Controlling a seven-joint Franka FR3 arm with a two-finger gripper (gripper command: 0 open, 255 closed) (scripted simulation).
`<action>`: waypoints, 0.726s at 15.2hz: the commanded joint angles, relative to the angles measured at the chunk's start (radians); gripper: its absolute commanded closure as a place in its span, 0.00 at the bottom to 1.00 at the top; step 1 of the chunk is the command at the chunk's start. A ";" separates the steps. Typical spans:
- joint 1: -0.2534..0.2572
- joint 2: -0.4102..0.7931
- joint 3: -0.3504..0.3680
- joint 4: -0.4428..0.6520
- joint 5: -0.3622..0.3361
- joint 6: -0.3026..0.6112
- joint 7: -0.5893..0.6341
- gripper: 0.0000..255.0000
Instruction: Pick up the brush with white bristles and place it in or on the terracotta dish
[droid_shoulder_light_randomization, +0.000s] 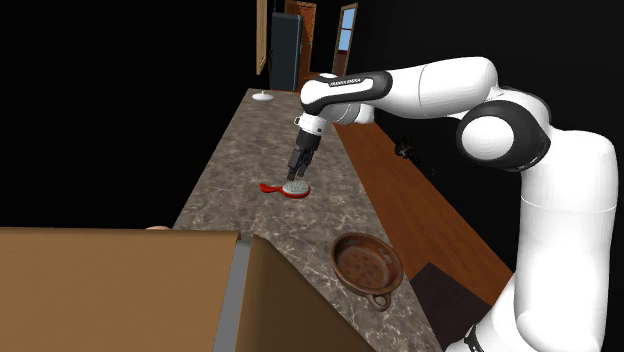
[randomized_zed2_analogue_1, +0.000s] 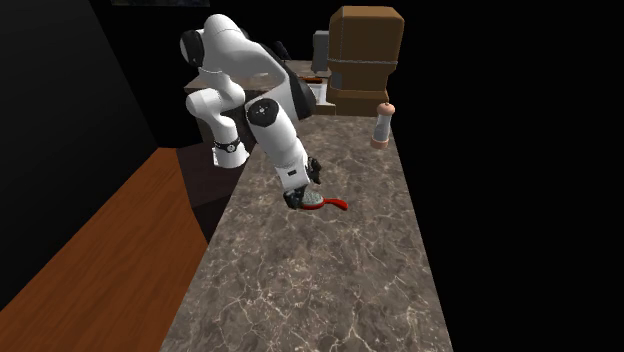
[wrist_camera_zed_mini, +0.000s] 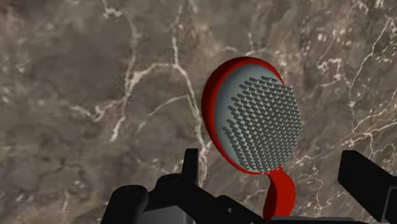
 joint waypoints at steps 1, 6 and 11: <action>0.001 0.029 0.007 0.021 0.008 0.007 -0.012 0.00; 0.013 0.045 0.015 -0.018 0.016 0.064 -0.019 0.00; 0.017 0.050 0.017 -0.029 0.019 0.082 -0.021 0.00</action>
